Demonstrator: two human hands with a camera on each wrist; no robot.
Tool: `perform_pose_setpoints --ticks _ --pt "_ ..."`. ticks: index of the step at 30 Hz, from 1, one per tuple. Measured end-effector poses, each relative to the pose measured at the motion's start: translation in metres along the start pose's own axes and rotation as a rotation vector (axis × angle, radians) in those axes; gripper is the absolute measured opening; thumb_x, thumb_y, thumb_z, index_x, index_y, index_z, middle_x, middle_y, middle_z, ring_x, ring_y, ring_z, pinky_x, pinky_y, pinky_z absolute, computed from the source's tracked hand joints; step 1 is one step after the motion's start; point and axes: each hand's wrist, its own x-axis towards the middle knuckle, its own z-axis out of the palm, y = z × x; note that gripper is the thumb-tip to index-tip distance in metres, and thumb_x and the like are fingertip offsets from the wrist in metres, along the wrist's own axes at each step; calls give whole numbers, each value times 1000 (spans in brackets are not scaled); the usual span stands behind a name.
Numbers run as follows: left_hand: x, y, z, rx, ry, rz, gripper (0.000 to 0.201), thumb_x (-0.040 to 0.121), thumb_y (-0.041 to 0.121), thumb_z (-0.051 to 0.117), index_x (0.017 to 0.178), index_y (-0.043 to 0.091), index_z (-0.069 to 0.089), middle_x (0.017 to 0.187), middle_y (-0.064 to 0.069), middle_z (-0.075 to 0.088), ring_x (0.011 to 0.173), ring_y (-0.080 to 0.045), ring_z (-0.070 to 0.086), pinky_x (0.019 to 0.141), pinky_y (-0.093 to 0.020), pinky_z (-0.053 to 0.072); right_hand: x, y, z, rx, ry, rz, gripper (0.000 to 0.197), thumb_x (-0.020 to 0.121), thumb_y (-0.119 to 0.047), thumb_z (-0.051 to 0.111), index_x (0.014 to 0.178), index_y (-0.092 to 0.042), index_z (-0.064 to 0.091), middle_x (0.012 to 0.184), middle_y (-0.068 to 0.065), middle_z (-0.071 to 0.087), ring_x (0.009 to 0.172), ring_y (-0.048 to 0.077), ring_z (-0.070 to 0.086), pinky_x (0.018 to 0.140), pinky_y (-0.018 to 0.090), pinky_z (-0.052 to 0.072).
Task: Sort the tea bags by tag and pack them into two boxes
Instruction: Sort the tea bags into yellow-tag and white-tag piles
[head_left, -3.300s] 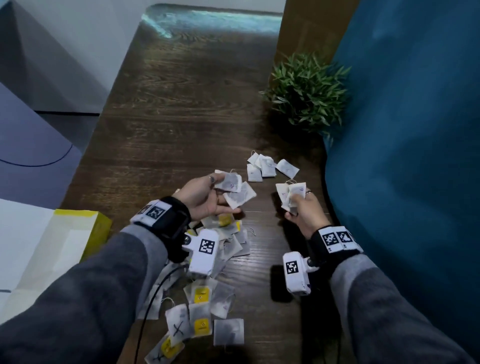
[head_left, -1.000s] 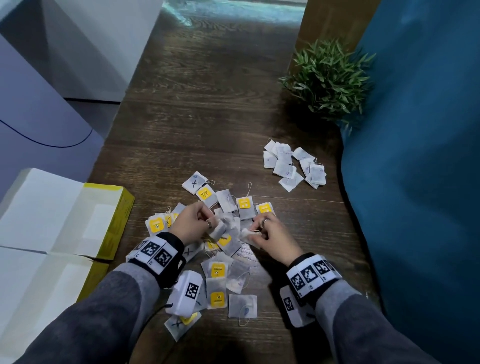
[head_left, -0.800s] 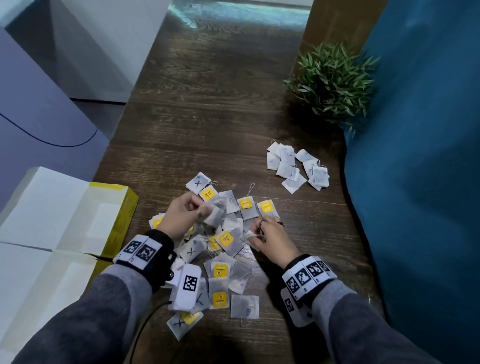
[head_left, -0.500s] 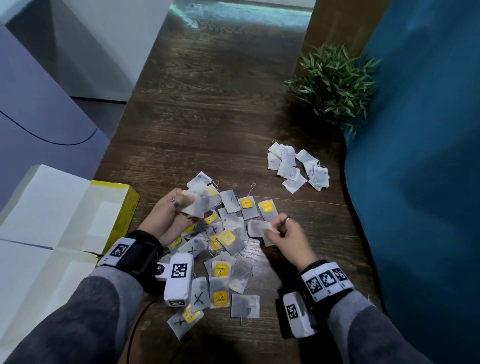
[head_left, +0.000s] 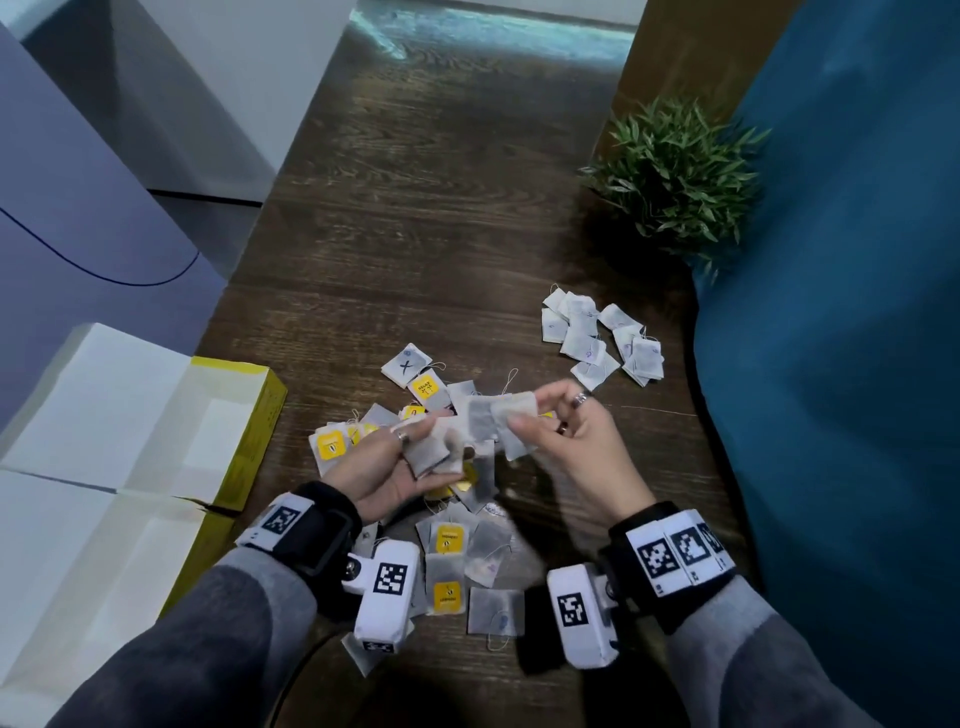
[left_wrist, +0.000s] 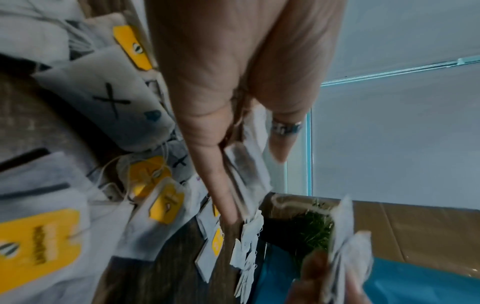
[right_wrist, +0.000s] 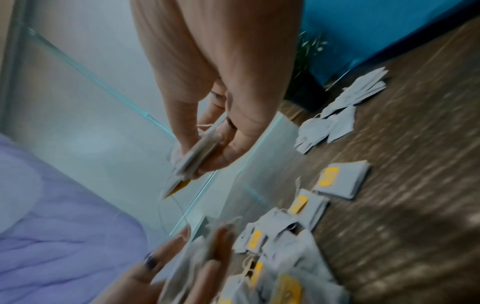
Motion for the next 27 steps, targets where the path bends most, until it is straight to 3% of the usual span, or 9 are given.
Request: perform_pose_setpoints --ticks 4,7,9,12,14,17,21,24,27 --pt "-3 1 -9 -149 -115 -46 68 74 53 64 128 13 54 127 -16 61 113 -33 61 83 -52 54 11 6 33 -270 -35 -29 19 76 -10 74 89 -10 60 88 7 65 75 10 62 67 20 52" --pt "-8 1 -18 -122 -146 3 84 55 39 86 129 16 53 128 -11 61 108 -28 64 80 -46 57 17 23 53 -499 -65 -67 12 78 -19 73 86 -18 65 82 -6 66 74 4 60 69 15 48" --pt "-10 0 -20 -7 -70 56 64 73 21 76 131 17 51 123 -9 64 101 -24 65 72 -35 59 21 29 58 -572 -60 -86 5 85 -26 66 89 -22 68 85 -11 67 79 0 60 72 14 47" --pt "-12 2 -30 10 45 90 40 89 4 53 127 16 54 115 -11 64 93 -22 64 65 -32 61 33 34 49 -568 87 -45 20 94 -27 51 93 -19 69 85 -9 67 83 7 62 73 23 47" --pt "-14 6 -38 -37 63 96 37 92 2 48 125 16 53 118 -13 61 95 -24 63 69 -37 60 43 46 38 -707 86 37 21 94 -25 51 93 -13 68 85 -2 66 82 13 61 75 28 47" --pt "-18 13 -50 -105 107 94 34 93 2 46 123 17 53 123 -14 58 103 -29 61 67 -40 60 51 70 31 -1008 -6 139 20 88 -32 58 94 -14 65 105 4 61 99 19 58 91 38 48" --pt "-23 22 -59 -117 130 102 30 95 4 43 121 14 54 127 -15 56 112 -33 56 71 -45 59 55 78 41 -1213 72 171 44 82 -48 62 112 -16 55 122 6 48 114 26 48 93 41 46" --pt "-25 25 -60 -114 124 104 25 96 4 42 114 14 56 125 -14 57 109 -31 58 67 -42 60 59 77 45 -1100 127 159 37 81 -32 67 111 -20 50 104 3 58 106 24 57 90 38 48" --pt "-25 27 -62 -114 124 111 37 94 3 45 129 12 48 128 -15 56 112 -30 57 66 -39 60 61 78 43 -1027 140 156 29 82 -30 66 106 -22 53 89 -1 59 97 22 60 82 36 50"
